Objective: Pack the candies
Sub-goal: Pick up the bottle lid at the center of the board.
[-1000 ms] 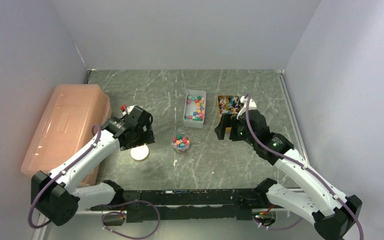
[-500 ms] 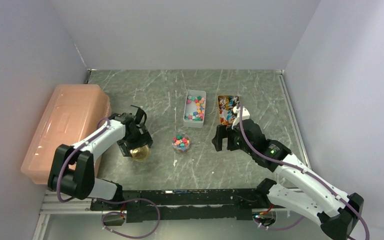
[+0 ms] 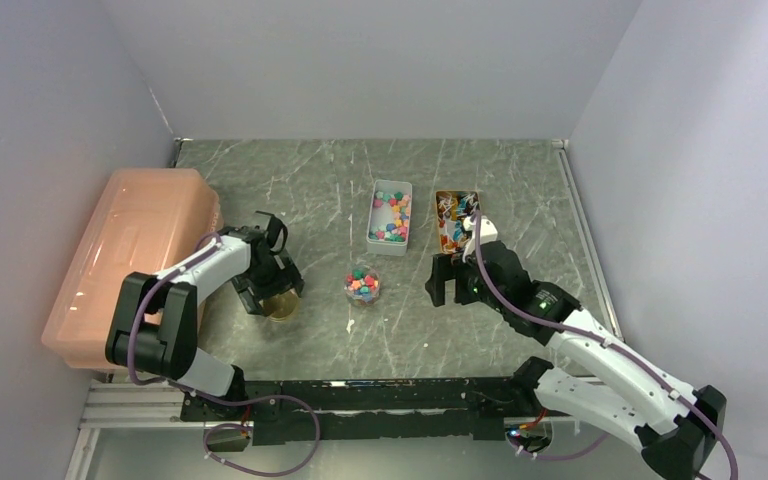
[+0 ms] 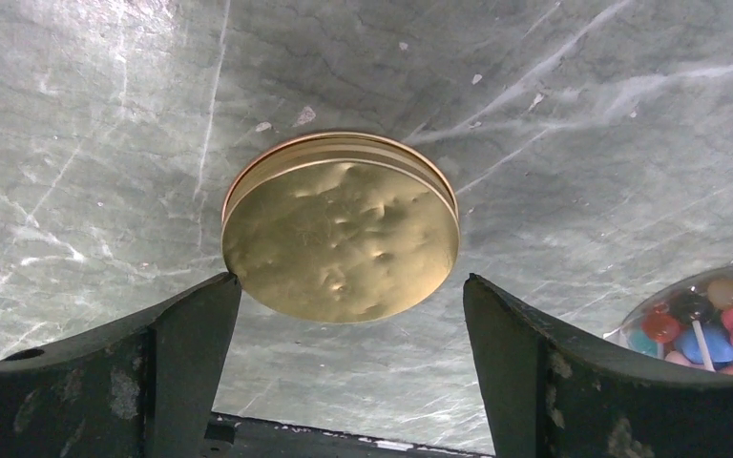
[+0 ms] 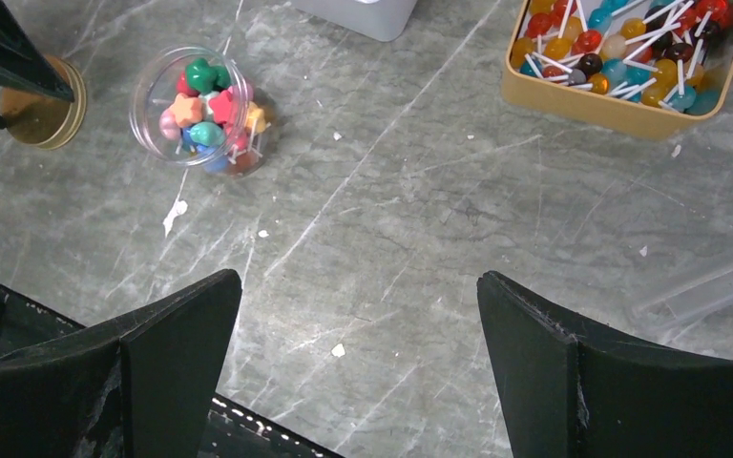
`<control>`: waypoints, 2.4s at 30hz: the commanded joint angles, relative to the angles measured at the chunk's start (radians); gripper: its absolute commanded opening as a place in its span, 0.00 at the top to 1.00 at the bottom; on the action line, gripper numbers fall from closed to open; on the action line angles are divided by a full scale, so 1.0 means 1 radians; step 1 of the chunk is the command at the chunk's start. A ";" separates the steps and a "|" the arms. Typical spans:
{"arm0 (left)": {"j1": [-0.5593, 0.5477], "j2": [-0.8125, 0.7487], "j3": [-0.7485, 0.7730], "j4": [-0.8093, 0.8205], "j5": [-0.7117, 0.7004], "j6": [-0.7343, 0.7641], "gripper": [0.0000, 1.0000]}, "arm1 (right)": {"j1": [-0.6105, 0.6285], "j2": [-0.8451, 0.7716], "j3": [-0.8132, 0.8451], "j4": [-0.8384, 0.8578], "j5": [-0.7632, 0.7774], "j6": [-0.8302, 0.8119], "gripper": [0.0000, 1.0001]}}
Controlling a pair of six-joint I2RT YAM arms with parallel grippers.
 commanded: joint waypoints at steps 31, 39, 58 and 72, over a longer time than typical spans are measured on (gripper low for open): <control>0.032 0.064 0.068 -0.010 -0.036 0.061 0.07 | 0.004 0.035 -0.017 0.063 -0.006 -0.029 0.00; 0.032 0.094 0.068 0.006 -0.047 0.074 0.07 | 0.005 0.016 -0.024 0.049 0.005 -0.027 0.00; 0.016 0.035 0.110 -0.037 -0.035 0.105 0.30 | 0.005 -0.004 -0.032 0.038 0.001 -0.014 0.00; -0.158 0.034 0.450 -0.246 -0.074 0.144 0.30 | 0.005 -0.054 -0.036 -0.010 0.017 -0.015 0.00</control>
